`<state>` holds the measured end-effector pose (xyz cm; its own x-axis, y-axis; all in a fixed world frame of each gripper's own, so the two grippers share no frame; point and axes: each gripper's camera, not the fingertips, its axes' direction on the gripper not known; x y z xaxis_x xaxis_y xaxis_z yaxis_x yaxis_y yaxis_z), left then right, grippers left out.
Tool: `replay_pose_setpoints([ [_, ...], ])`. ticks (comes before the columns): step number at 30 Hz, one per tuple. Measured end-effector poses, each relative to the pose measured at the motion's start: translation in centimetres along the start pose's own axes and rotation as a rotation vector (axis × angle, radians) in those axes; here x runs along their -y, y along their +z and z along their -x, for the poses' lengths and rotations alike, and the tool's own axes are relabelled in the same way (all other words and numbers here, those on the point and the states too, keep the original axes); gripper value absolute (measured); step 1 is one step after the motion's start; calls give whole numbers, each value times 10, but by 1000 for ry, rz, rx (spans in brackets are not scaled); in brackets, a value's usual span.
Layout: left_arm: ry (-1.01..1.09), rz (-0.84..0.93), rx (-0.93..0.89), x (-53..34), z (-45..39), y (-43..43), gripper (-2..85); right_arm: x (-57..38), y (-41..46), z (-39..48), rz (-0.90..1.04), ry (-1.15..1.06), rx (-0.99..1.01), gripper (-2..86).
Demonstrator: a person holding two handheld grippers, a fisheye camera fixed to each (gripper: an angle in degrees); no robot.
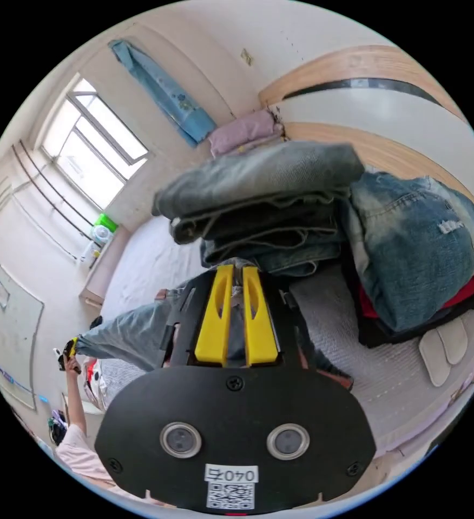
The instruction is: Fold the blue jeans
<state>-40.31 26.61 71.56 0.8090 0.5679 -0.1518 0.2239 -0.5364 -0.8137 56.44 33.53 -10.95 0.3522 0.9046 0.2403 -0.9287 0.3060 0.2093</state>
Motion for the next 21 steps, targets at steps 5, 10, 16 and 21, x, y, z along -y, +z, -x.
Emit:
replay_pose_setpoints([
  [5,221,132,224,-65,-24,22,61,-39,31,24,158,-144,-57,159],
  [10,554,455,31,-208,-83,25,73,-109,5,10,195,-213,79,126],
  [16,720,822,116,-322,-109,94,98,-165,-3,-29,241,-124,238,113],
  [21,803,882,277,-343,-124,106,42,-181,-15,-59,233,-39,188,109],
])
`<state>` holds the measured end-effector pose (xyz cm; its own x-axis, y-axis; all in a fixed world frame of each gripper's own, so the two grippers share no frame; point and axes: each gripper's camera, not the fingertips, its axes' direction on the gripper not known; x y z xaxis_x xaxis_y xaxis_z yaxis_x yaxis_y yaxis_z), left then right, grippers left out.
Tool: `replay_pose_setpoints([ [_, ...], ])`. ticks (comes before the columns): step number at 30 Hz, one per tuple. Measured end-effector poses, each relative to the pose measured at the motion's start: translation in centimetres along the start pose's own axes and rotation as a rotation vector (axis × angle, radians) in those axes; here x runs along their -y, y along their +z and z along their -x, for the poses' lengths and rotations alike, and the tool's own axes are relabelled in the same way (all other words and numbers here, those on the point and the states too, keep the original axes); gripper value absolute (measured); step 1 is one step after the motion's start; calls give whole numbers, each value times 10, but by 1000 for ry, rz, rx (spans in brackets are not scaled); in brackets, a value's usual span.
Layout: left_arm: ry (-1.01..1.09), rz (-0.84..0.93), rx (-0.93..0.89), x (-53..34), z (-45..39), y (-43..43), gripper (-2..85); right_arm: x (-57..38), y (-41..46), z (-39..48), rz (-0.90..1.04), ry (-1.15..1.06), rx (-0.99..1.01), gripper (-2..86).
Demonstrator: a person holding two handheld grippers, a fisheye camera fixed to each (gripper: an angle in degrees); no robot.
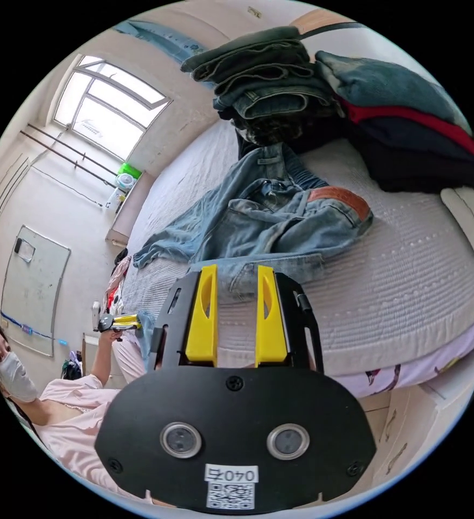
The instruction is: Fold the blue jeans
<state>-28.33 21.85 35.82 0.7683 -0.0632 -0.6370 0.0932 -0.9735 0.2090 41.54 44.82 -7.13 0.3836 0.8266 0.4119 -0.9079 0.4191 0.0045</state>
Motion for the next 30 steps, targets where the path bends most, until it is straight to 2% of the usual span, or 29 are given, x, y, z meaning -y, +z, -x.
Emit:
replay_pose_setpoints([
  [3,-28,-226,-9,-23,-1,-70,23,0,-15,-10,-30,39,2,109],
  [5,-119,-394,-3,-60,19,-125,21,3,-24,-13,-55,46,0,120],
  [7,-294,-586,75,-139,63,-193,24,7,-32,-12,-89,42,-17,146],
  [10,-427,-844,143,-258,110,-236,26,16,-31,-13,-101,49,-67,170],
  [13,-538,-1005,197,-342,143,-225,24,32,-16,-25,-67,88,-32,173],
  [17,-752,-976,77,-393,194,-177,25,61,21,-44,-3,157,83,175],
  [19,-826,-797,75,-391,213,-143,27,73,41,-48,48,169,124,178],
  [21,-866,-719,93,-388,221,-125,28,87,63,-45,100,144,131,185],
  [25,-934,-830,-9,-414,239,-114,29,102,73,-49,46,207,37,210],
  [30,-934,-820,-7,-424,247,-114,30,120,79,-53,18,252,111,190],
])
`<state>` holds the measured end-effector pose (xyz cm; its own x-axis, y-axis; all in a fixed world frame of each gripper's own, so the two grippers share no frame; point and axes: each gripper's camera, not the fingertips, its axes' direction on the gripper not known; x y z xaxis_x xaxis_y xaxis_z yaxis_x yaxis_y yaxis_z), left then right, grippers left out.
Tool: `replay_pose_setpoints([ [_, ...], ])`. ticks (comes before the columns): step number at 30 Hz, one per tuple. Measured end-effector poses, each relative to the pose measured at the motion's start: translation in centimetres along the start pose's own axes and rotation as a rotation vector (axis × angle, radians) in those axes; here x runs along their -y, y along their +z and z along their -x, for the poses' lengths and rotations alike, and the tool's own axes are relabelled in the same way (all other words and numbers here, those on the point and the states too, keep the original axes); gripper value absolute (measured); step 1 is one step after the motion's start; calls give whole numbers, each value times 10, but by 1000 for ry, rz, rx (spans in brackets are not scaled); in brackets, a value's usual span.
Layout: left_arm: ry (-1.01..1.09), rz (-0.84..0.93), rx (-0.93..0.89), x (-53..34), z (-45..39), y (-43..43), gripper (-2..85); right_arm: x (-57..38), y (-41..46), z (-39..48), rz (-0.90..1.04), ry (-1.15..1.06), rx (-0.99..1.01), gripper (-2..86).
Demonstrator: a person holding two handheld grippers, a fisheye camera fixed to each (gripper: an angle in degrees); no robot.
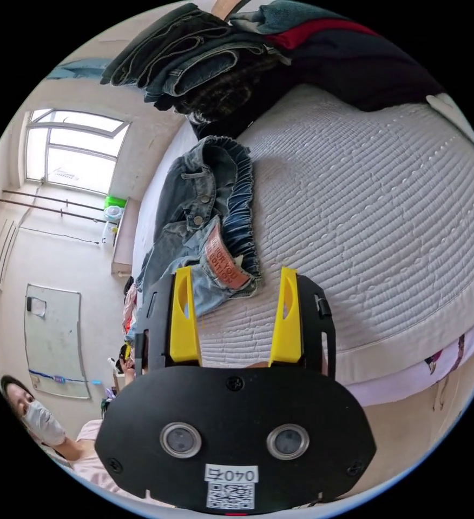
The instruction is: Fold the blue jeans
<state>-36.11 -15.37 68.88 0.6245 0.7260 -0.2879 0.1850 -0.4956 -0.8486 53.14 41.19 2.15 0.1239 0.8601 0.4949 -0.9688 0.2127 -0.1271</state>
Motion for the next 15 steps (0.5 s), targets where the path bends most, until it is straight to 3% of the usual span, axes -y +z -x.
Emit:
replay_pose_setpoints([
  [8,23,21,21,4,9,-3,30,24,26,-5,52,13,107,160],
  [12,35,26,31,6,12,-6,30,33,14,-15,-72,53,-12,146],
  [15,41,36,37,8,15,-6,29,44,18,-26,-63,65,82,164],
])
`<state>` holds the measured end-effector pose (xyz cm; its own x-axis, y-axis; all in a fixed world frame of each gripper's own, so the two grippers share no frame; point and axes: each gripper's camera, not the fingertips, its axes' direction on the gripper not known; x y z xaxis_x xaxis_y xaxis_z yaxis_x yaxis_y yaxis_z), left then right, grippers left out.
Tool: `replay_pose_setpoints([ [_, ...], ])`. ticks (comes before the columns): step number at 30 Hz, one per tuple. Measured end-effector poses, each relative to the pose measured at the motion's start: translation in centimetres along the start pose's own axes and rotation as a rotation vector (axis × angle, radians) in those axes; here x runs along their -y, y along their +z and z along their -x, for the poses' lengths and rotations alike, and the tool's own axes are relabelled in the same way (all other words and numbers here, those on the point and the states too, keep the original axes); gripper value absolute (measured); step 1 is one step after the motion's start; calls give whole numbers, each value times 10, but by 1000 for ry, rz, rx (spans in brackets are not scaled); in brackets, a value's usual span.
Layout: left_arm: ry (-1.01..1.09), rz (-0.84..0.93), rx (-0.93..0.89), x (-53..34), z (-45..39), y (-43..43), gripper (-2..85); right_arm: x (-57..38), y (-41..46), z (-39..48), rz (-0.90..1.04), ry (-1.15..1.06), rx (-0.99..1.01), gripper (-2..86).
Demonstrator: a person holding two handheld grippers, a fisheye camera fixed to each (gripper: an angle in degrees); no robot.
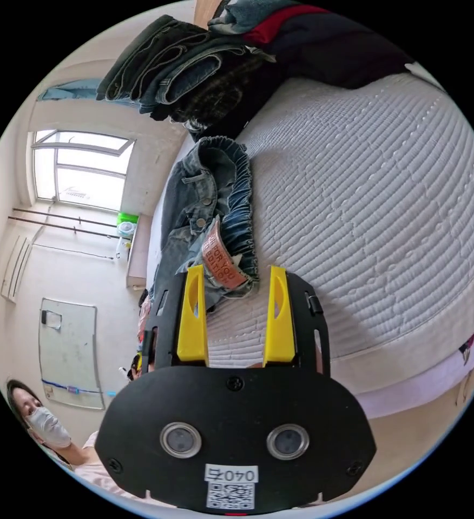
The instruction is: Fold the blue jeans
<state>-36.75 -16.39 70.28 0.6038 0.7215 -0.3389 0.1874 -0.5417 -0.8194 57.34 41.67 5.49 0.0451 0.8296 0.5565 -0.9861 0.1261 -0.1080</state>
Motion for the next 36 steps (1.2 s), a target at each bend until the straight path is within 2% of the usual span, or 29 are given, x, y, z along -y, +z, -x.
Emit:
replay_pose_setpoints([
  [3,-10,4,10,0,5,2,30,12,12,-4,69,15,133,160],
  [7,-31,-4,8,-3,12,2,30,21,27,-10,55,27,96,137],
  [11,-47,1,22,-1,17,3,29,42,35,-22,86,38,209,105],
  [14,-69,-17,-2,14,15,4,27,60,19,-19,8,59,336,77],
  [17,55,-103,-89,45,-17,-16,25,84,-35,17,-129,-44,272,4],
  [19,230,-191,-142,65,-52,-44,25,92,-86,32,-258,-91,358,-3],
  [21,337,-210,-157,73,-70,-62,24,98,-146,52,-335,-171,249,-3],
  [24,455,-177,-90,68,-81,-75,24,93,-163,61,-222,-258,68,22],
  [26,421,-126,-72,60,-68,-69,25,84,-147,45,-166,-241,52,79],
  [27,389,-93,-61,53,-58,-62,24,81,-127,28,-110,-212,78,129],
  [30,323,-47,-45,34,-42,-42,25,81,-60,-21,85,-90,212,160],
  [32,287,-40,-54,27,-37,-35,25,81,-29,-46,123,-16,271,162],
  [36,269,-53,-68,24,-38,-42,25,88,4,-81,68,97,324,135],
])
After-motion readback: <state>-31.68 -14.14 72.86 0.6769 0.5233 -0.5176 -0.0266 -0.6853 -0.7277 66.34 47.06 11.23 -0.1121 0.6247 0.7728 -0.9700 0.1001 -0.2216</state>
